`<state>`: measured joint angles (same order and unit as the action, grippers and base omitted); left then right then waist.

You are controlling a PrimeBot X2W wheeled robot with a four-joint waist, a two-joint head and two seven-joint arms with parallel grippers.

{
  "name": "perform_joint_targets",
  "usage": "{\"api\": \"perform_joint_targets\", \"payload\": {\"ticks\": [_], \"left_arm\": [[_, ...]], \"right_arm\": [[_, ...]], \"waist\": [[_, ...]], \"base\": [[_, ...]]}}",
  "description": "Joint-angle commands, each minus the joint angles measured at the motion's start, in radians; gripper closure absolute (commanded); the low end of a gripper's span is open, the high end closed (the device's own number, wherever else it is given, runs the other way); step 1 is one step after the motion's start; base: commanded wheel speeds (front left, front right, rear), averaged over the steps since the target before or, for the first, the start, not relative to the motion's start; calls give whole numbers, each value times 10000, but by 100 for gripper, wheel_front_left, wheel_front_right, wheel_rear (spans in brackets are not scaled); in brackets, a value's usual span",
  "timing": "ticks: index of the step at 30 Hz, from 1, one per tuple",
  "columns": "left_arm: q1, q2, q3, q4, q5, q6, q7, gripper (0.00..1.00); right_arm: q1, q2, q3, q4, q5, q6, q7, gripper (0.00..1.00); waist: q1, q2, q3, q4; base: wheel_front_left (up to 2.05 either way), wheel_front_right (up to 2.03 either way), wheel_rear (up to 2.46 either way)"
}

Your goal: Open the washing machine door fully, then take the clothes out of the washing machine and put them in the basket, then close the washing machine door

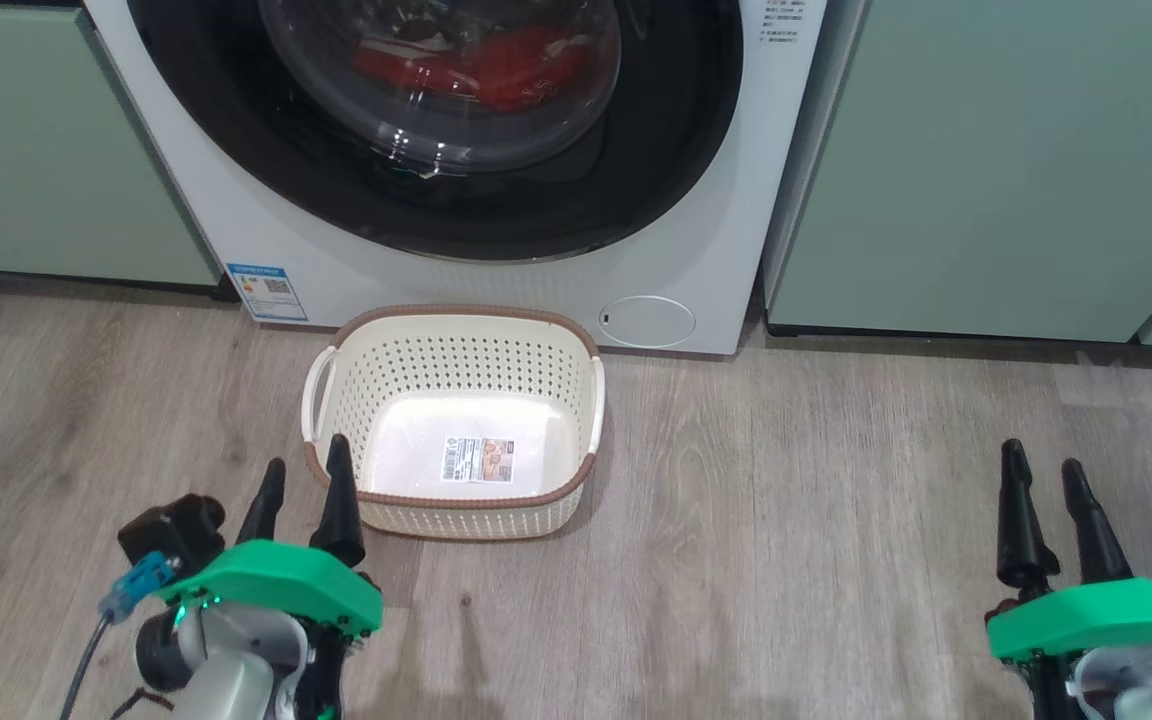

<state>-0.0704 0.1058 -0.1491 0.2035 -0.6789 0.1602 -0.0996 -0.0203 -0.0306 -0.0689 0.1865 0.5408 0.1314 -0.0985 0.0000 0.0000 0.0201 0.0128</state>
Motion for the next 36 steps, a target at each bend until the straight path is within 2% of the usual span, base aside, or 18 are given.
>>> {"api": "perform_joint_targets", "payload": {"ticks": [1,19,36], "left_arm": [[-565,195,114,-444,420,114,-172,0],[-783,296,-143,-815,2497,619,-673,0],[-1033,226,-275,-526,4499,458,-1173,0]], "right_arm": [[-487,-121,197,-470,-476,-5,-183,0],[-590,-147,246,-727,-2764,-6,-684,0],[-684,-173,79,-588,-4390,-7,-1184,0]], "waist": [[0,0,2,8],[0,0,11,48],[0,0,54,94]], "base": [[0,0,0],[0,0,0],[0,0,0]]}}
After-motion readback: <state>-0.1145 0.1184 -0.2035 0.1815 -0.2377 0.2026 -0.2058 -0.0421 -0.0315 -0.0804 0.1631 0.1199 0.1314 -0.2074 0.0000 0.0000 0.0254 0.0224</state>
